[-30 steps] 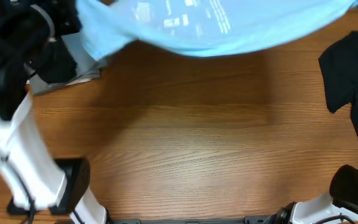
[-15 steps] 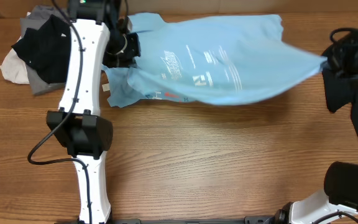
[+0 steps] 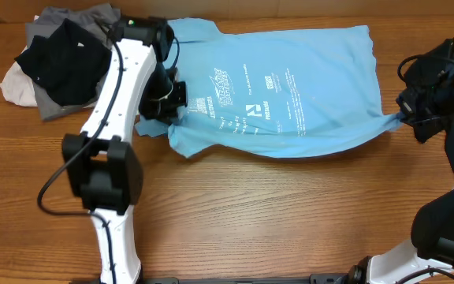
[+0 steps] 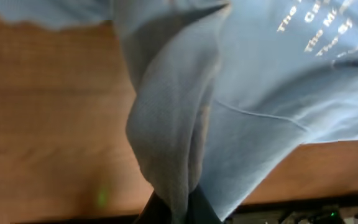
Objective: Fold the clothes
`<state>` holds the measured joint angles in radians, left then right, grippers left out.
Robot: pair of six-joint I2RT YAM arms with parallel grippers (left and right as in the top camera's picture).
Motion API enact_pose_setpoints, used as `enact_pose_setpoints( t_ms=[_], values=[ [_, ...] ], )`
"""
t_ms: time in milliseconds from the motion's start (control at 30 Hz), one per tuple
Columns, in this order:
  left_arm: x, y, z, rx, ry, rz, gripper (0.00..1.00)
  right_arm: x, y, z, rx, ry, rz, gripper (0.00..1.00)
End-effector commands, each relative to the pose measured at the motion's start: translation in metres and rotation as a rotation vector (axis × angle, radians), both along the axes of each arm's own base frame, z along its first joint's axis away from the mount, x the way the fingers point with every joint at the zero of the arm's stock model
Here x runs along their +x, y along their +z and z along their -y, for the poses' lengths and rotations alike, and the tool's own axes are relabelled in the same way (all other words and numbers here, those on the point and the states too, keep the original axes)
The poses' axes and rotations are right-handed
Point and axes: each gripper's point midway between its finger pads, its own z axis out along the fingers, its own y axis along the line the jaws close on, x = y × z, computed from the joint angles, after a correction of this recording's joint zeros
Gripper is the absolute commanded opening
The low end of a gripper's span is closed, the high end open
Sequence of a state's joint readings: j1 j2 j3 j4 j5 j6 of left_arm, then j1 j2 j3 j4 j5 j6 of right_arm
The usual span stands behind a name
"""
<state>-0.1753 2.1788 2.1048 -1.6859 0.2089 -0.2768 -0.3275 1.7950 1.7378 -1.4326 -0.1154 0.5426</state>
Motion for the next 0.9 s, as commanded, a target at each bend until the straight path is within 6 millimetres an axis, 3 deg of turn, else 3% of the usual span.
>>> enact_pose_setpoints(
  t_ms=[0, 100, 233, 533, 700, 867],
  values=[
    [-0.023, 0.052, -0.01, 0.017, -0.009, 0.128, 0.04, -0.006, -0.001, 0.015, -0.064, -0.052, -0.026, 0.04],
    [-0.042, 0.065, -0.014, 0.018, -0.008, 0.15, 0.04, -0.01, -0.002, 0.019, -0.082, -0.061, -0.041, 0.04],
    [-0.065, 0.067, -0.018, 0.021, -0.009, 0.133, 0.04, -0.02, -0.006, 0.029, -0.096, -0.124, -0.08, 0.04],
    [-0.114, 0.029, -0.024, 0.062, -0.009, -0.054, 0.04, -0.041, 0.002, 0.044, -0.114, -0.207, -0.114, 0.04],
    [-0.124, 0.017, -0.035, 0.159, 0.014, -0.087, 0.04, -0.063, 0.003, 0.042, -0.095, -0.252, -0.181, 0.04],
    [-0.129, 0.017, -0.039, 0.184, 0.022, -0.107, 0.04, -0.081, 0.005, 0.035, -0.102, -0.286, -0.168, 0.04]
  ],
)
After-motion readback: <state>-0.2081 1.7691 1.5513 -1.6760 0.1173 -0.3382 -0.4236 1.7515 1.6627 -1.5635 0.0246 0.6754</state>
